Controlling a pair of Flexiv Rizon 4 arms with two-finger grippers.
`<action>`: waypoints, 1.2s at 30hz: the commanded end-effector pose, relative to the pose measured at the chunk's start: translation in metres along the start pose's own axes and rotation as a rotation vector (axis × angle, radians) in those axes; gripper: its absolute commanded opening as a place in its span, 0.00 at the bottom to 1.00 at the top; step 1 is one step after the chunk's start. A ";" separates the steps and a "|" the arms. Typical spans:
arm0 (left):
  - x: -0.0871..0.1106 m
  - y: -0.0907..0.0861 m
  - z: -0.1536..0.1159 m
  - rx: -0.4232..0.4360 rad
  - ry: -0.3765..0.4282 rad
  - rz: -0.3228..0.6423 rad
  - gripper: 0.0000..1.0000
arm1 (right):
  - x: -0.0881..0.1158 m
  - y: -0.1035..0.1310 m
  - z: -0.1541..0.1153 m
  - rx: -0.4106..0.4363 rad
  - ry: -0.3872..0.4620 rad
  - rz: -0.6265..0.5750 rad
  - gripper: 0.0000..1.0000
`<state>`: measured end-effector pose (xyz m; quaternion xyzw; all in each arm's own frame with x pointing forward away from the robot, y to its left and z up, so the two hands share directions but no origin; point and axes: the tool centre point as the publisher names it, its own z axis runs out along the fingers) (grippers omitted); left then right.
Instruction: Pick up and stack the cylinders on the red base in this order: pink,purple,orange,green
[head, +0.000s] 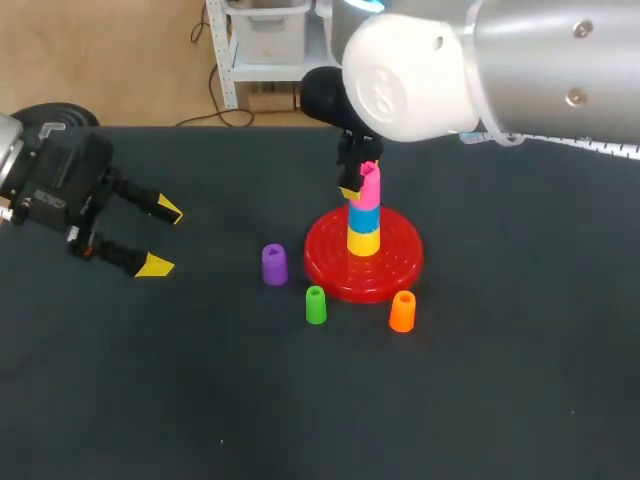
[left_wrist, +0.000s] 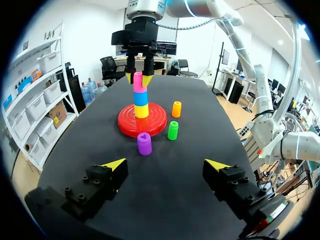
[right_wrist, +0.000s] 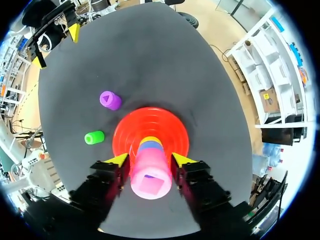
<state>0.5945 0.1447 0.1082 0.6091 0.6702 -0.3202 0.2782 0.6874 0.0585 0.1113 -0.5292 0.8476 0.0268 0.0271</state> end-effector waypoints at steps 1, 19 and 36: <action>0.001 0.000 0.000 -0.001 -0.003 0.003 1.00 | 0.008 0.004 -0.005 0.021 -0.031 0.011 1.00; 0.001 0.000 0.000 -0.001 -0.003 0.003 1.00 | 0.079 0.024 -0.036 0.112 -0.138 0.194 1.00; 0.001 0.000 0.000 -0.001 -0.003 0.003 1.00 | 0.104 0.070 0.022 0.021 -0.080 0.216 1.00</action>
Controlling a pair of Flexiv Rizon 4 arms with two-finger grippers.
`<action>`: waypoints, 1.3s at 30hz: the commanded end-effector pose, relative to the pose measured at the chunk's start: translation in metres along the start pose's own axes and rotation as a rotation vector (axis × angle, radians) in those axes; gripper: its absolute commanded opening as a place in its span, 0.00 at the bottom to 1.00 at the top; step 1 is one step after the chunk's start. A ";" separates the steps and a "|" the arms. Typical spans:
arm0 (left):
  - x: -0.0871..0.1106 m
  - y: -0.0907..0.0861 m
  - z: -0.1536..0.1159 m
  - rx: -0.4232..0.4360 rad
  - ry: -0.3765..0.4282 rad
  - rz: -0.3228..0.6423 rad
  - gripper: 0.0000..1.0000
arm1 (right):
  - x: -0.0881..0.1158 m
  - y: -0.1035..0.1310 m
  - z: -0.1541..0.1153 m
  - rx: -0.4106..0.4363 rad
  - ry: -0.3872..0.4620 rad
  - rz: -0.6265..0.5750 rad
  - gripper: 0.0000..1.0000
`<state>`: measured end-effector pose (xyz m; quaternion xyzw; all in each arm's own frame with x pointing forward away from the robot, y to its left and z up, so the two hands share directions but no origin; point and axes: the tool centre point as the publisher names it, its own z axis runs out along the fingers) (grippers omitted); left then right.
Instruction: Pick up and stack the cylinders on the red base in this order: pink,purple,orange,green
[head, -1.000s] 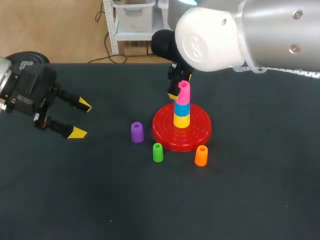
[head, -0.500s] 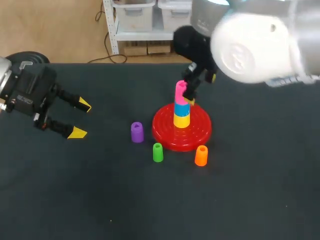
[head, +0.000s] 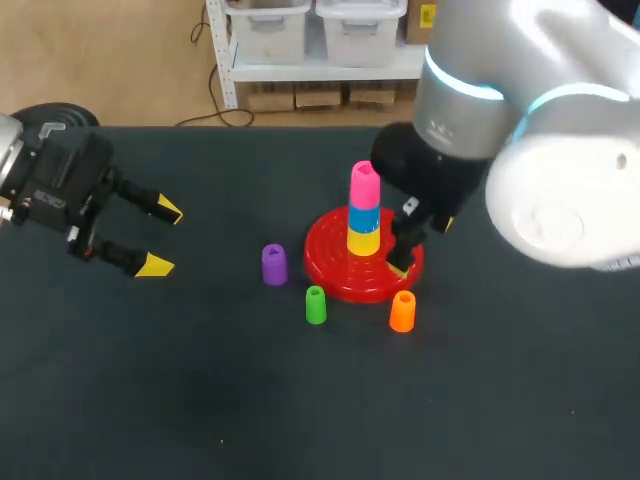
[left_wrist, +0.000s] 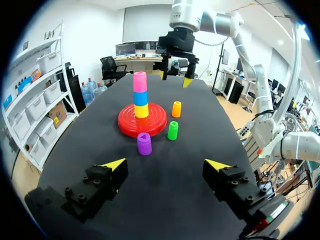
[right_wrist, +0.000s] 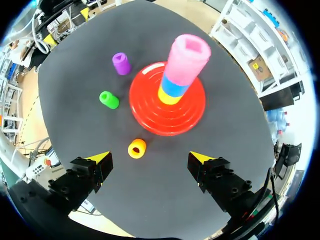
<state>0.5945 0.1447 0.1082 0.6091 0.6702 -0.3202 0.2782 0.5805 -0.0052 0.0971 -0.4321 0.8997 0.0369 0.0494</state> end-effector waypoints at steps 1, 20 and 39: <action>0.001 0.000 0.000 -0.001 -0.003 0.003 1.00 | 0.000 0.002 0.018 -0.005 -0.028 0.006 1.00; 0.001 0.000 0.000 -0.001 -0.003 0.003 1.00 | 0.008 0.008 0.055 -0.052 0.032 0.013 1.00; 0.001 0.000 0.000 -0.001 -0.003 0.003 1.00 | 0.011 0.009 0.073 -0.074 0.070 0.016 1.00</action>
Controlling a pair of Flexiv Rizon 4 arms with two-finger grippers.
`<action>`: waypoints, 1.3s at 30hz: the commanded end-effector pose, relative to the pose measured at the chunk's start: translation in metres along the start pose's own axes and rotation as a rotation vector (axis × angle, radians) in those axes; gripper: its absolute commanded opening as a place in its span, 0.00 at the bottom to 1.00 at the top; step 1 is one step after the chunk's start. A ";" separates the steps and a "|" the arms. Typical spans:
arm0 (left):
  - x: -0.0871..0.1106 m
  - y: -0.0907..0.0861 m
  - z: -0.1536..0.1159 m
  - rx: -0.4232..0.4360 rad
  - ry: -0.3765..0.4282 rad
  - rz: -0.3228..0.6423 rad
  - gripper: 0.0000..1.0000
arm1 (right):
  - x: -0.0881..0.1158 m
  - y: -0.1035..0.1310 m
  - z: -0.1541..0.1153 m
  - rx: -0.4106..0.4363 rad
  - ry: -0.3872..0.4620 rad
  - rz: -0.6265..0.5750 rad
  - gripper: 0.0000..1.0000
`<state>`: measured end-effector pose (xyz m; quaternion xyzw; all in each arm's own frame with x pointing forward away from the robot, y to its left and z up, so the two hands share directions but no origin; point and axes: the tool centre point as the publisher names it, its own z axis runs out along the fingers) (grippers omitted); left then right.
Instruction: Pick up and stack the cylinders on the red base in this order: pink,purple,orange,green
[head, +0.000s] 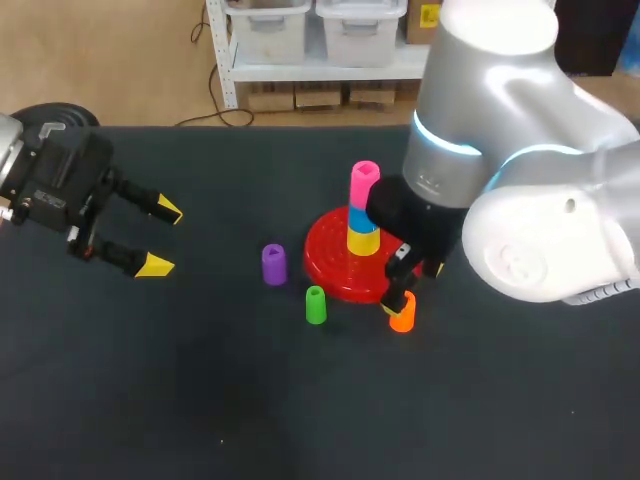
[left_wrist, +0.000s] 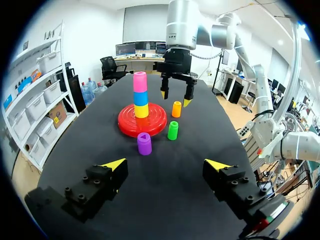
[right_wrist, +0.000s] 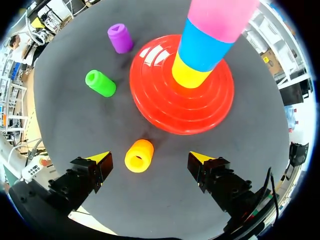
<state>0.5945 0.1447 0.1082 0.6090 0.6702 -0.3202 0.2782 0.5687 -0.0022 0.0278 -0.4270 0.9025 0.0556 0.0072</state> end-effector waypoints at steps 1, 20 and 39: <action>0.001 0.000 0.000 -0.001 -0.003 0.003 1.00 | -0.003 0.000 0.006 -0.008 0.013 -0.001 1.00; 0.001 0.000 0.000 -0.001 -0.003 0.003 1.00 | -0.001 0.002 0.018 -0.019 0.036 -0.002 1.00; 0.001 0.000 0.000 -0.001 -0.003 0.003 1.00 | -0.002 0.001 0.018 -0.014 0.034 0.003 1.00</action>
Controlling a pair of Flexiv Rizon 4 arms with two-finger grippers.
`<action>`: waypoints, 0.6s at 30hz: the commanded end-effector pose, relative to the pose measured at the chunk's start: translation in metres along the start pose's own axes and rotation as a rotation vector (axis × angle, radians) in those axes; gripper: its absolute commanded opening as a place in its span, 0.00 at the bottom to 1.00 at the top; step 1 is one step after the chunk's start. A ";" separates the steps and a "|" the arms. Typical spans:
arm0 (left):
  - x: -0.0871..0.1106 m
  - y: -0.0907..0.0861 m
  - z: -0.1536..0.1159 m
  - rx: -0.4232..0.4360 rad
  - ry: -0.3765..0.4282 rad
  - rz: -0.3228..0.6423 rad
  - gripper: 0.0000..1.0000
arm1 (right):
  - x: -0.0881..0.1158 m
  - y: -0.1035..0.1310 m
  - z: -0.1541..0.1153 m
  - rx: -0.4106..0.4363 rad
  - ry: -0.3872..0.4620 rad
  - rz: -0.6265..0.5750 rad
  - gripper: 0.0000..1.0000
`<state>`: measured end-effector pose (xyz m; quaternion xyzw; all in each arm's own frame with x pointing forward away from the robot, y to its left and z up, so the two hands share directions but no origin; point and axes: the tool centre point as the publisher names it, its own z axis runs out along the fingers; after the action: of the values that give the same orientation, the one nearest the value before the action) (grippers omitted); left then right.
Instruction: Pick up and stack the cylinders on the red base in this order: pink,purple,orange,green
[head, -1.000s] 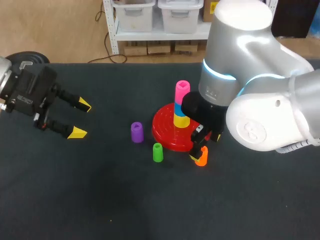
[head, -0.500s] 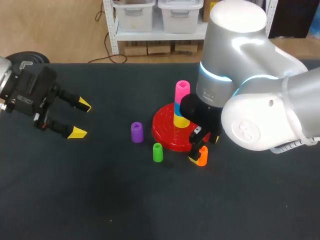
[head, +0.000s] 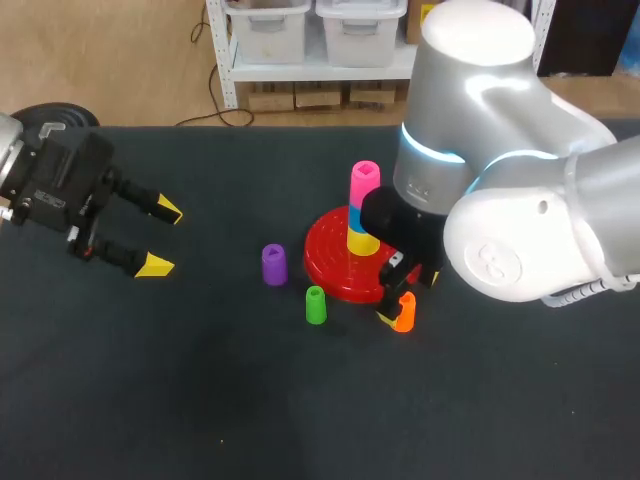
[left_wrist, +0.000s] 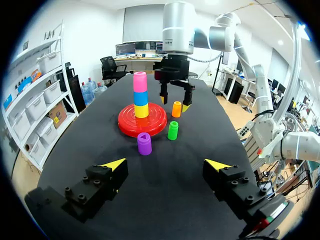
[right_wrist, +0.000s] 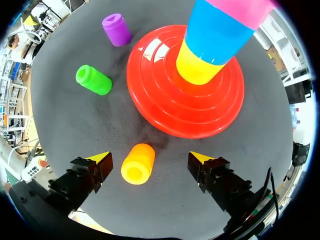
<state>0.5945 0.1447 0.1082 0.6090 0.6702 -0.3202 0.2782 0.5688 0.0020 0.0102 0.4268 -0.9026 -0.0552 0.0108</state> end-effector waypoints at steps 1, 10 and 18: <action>0.001 0.000 0.000 -0.001 -0.003 0.003 1.00 | 0.001 0.001 0.001 0.001 0.002 0.000 0.67; 0.001 0.000 0.000 -0.001 -0.003 0.003 1.00 | 0.001 0.002 0.001 -0.003 0.003 0.000 0.00; 0.001 0.000 0.000 -0.001 -0.003 0.003 1.00 | 0.001 0.002 0.001 -0.004 0.005 -0.001 0.00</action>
<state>0.5945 0.1447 0.1082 0.6090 0.6702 -0.3202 0.2782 0.5664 0.0028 0.0090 0.4275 -0.9022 -0.0554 0.0136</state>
